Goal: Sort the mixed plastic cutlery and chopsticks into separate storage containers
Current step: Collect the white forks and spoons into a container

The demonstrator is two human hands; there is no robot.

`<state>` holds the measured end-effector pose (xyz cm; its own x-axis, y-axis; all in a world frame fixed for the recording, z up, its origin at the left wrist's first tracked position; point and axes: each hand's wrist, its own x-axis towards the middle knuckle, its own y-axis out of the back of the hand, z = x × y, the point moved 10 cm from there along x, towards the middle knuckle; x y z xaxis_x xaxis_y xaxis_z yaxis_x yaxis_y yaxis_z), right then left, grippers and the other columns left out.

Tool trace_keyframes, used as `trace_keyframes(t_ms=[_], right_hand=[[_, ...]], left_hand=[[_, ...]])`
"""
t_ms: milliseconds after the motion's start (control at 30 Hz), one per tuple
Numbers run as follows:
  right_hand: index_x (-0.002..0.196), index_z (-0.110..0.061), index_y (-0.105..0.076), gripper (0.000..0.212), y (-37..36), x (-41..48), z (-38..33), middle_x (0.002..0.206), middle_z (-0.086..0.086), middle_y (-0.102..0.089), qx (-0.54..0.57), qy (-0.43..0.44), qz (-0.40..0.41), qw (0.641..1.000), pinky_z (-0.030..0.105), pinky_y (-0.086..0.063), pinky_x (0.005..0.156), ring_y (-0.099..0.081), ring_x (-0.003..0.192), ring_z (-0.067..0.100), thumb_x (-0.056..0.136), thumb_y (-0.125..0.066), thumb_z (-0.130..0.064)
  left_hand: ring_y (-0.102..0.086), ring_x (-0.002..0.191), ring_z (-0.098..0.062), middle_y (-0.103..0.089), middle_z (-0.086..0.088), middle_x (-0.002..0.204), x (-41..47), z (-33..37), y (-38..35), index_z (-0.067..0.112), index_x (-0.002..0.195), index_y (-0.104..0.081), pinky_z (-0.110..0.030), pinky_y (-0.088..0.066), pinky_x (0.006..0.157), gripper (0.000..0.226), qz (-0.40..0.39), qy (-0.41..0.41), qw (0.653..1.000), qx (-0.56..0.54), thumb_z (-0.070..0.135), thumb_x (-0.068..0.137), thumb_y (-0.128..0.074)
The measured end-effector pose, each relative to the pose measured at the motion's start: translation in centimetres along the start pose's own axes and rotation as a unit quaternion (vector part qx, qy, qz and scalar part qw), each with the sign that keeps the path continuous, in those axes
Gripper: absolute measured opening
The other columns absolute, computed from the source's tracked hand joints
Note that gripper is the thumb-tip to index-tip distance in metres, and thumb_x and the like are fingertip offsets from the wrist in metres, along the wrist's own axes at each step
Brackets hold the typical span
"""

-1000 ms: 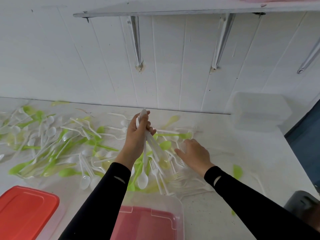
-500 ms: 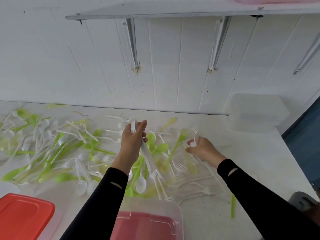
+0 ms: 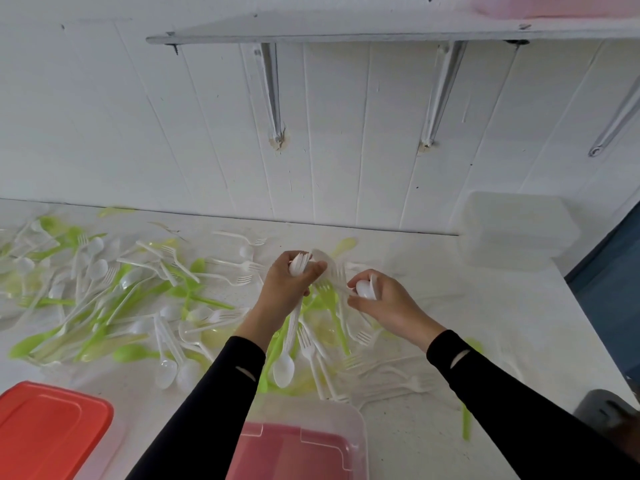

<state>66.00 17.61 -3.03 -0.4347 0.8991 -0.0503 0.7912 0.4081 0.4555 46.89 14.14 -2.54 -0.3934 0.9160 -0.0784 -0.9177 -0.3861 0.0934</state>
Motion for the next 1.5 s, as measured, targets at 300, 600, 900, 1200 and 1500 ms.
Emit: trace_keyframes(t_ms=[300,600,900,1200,1500], right_hand=[[0.101,-0.025,-0.066,0.020,-0.9,-0.2,0.3,0.098,-0.015,-0.066,0.082,-0.017,-0.030,0.996,0.008,-0.041,0.059,-0.059,0.076,-0.006,0.085,-0.077,-0.021],[0.117,-0.020,-0.051,0.022,3.4,-0.2,2.6,0.093,0.005,-0.065,0.000,-0.084,0.112,0.990,0.028,-0.047,0.054,-0.057,0.057,0.017,0.100,-0.047,-0.034],[0.126,-0.029,-0.042,0.036,2.0,-0.4,0.9,0.115,-0.003,-0.055,0.109,-0.097,0.061,0.987,0.025,-0.043,0.076,-0.052,0.080,0.009,0.093,-0.055,-0.032],[0.123,-0.028,-0.049,0.021,0.7,-1.3,-3.0,0.081,0.008,-0.062,0.215,-0.038,0.018,0.976,0.024,-0.035,0.041,-0.044,0.045,0.017,0.103,-0.046,-0.022],[0.103,-0.005,-0.063,0.013,-0.9,-1.7,-3.8,0.082,0.009,-0.057,0.360,-0.067,-0.044,0.929,0.032,-0.055,0.058,-0.054,0.067,0.014,0.095,-0.062,-0.014]], left_hand=[[-0.053,0.058,-0.008,-0.064,0.013,0.071,0.0,1.6,0.6,0.017,0.093,-0.068,-0.021,-0.044,0.052,0.012,0.023,-0.057,0.998,-0.009,0.028,0.089,-0.072],[-0.066,0.105,-0.007,-0.073,0.009,0.106,-1.4,4.3,4.0,0.017,0.095,-0.059,-0.027,-0.051,0.092,0.006,0.153,-0.157,0.972,-0.091,0.021,0.095,-0.065],[-0.072,0.082,-0.031,-0.058,-0.008,0.086,-1.5,4.5,2.1,0.018,0.113,-0.050,-0.040,-0.058,0.076,0.013,0.077,-0.123,0.970,-0.195,0.011,0.101,-0.051],[-0.059,0.072,-0.024,-0.057,-0.011,0.090,-1.8,2.7,-1.9,0.016,0.119,-0.064,-0.050,-0.058,0.075,0.025,-0.099,-0.028,0.979,-0.178,0.024,0.096,-0.061],[-0.051,0.065,-0.013,-0.060,-0.001,0.082,-2.4,1.8,-4.6,0.009,0.088,-0.059,-0.023,-0.046,0.054,0.026,-0.191,0.012,0.975,-0.114,0.014,0.074,-0.081]])
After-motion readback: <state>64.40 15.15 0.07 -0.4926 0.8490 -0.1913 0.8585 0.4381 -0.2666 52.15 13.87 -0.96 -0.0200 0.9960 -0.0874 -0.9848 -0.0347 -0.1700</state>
